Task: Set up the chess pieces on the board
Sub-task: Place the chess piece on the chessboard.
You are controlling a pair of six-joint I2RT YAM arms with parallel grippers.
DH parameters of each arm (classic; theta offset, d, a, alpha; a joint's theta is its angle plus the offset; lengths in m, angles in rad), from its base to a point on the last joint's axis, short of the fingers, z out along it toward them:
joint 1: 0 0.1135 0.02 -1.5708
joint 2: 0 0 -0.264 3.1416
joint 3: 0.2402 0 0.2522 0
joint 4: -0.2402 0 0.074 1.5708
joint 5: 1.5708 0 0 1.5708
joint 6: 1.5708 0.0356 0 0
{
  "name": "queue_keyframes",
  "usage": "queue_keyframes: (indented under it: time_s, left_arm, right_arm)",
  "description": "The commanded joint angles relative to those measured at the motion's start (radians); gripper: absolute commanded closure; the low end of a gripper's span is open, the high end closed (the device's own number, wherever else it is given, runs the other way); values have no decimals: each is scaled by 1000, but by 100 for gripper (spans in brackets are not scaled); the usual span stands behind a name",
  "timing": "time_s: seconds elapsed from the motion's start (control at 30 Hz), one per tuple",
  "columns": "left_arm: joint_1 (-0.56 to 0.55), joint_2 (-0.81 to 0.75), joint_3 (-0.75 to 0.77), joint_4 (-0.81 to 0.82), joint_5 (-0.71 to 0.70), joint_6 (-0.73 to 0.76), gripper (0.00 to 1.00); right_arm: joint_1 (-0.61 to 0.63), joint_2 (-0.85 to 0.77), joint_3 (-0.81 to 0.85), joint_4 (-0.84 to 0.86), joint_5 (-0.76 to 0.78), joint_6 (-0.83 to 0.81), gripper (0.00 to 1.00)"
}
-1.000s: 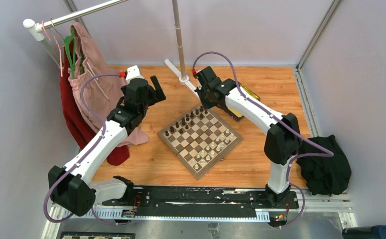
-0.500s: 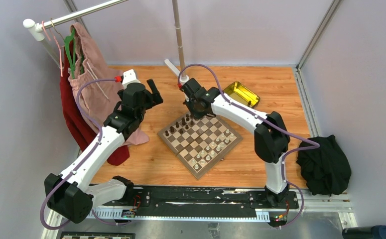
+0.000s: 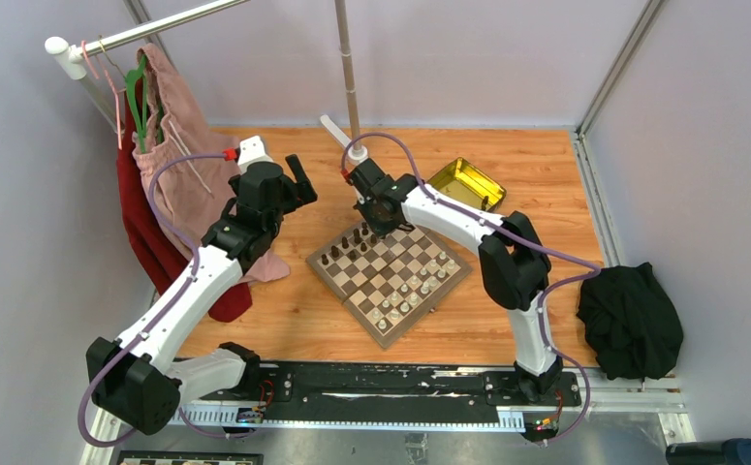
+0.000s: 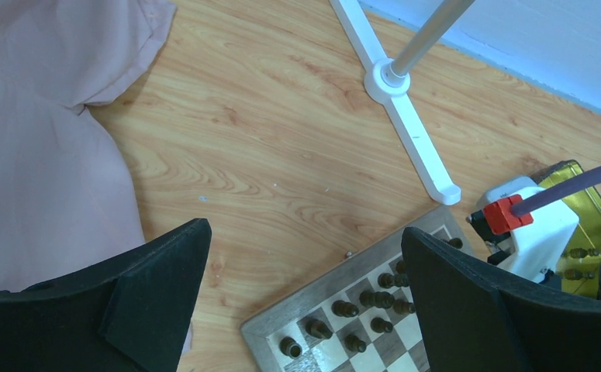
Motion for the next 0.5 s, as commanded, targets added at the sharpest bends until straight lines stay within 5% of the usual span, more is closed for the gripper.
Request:
queue_keyframes:
  time_s: [0.0,0.47]
  left_arm:
    - [-6,9,-1,15,-15,15,0]
    - [-5,54,26,30,-4,38,0]
  right_arm:
    - [2,36,47,3,9,-23,100]
    - [-23,77,81,-1,2,-31,100]
